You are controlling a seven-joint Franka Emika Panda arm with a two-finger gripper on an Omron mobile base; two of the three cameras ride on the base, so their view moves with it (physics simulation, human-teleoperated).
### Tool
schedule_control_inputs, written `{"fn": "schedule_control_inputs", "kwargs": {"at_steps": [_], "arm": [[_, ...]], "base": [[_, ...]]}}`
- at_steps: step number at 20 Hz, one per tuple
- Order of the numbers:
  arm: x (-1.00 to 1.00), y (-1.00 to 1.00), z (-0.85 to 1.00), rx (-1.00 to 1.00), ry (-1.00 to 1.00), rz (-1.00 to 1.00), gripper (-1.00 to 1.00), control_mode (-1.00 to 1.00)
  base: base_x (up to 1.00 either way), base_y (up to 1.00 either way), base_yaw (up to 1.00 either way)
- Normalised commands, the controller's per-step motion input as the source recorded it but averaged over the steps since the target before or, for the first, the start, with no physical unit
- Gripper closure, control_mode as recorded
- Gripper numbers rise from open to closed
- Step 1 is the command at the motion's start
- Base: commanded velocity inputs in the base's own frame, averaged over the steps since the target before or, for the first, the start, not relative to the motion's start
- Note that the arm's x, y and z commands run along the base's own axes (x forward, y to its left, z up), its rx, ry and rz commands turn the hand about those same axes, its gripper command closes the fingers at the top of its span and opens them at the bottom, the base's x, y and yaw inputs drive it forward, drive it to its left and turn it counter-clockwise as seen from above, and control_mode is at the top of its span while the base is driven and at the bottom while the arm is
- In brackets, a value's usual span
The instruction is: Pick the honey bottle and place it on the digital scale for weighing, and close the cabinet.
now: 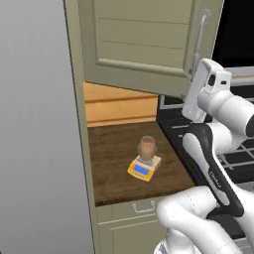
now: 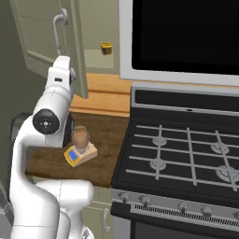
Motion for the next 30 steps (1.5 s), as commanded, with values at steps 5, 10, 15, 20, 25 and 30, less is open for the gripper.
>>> {"fn": "schedule_control_inputs", "kwargs": {"at_steps": [5,10,15,20,25,30], "arm": [[1.0,-0.14,0.0,0.09,0.0,0.0,-1.0,-1.0],[1.0,0.0,-0.05,0.05,0.0,-0.02,-1.0,-1.0],[1.0,0.0,-0.07,0.0,-0.01,-0.05,-1.0,-1.0],[1.0,0.0,-0.02,0.0,-0.01,-0.04,-1.0,-1.0],[1.0,0.0,-0.03,0.0,-0.05,-0.03,-1.0,-1.0],[0.87,0.0,-0.08,0.0,-0.05,0.0,-1.0,-1.0]], "base": [[0.0,0.0,0.0],[0.0,0.0,0.0],[0.0,0.0,0.0],[0.0,0.0,0.0],[0.0,0.0,0.0],[0.0,0.0,0.0]]}}
